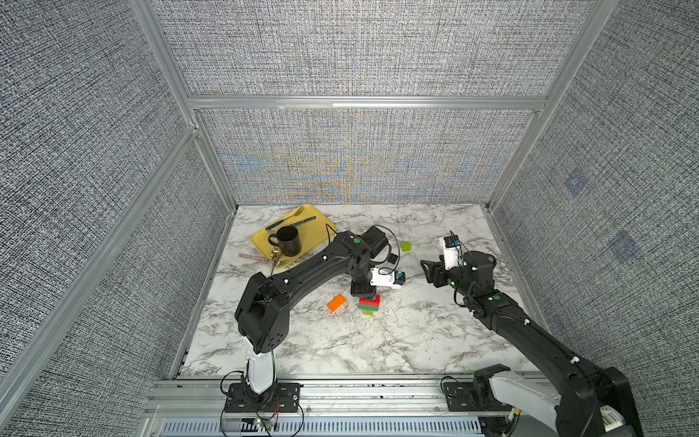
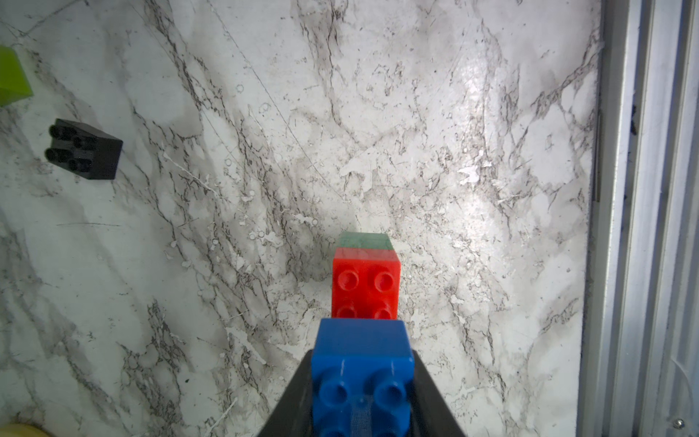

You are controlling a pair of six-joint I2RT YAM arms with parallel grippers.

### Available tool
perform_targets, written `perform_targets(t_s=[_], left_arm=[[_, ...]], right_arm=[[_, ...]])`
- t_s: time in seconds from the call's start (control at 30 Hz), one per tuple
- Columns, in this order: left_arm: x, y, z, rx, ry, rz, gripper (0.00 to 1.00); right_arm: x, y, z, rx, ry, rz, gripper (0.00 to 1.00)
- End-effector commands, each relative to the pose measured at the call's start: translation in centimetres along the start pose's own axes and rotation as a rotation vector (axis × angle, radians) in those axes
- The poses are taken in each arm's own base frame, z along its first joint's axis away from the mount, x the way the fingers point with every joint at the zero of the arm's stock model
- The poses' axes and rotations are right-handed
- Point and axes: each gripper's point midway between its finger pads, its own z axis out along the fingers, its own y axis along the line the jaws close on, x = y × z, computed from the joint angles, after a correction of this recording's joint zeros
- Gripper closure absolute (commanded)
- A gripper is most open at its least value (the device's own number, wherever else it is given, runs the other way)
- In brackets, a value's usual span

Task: Assemble a carrot with lego
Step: Assemble the lego brick with the lego brick.

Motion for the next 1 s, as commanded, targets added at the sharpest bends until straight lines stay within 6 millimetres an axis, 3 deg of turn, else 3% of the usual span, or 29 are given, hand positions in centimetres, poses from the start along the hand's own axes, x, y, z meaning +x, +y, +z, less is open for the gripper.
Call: perform_targets(t_s=[0.0,0.97], left_arm=[[0.3,-0.1,0.2,0.009,0.019,0.007,0.92],[1.4,-0.2,2.1,0.017,0.089,-0.006,0.89]], right_arm=[[-0.6,0.2,0.0,-0.012,-0.024,0.001,0.28],[-0.9,0.7,-0.1,-0.038,-0.027,0.003,0.28]])
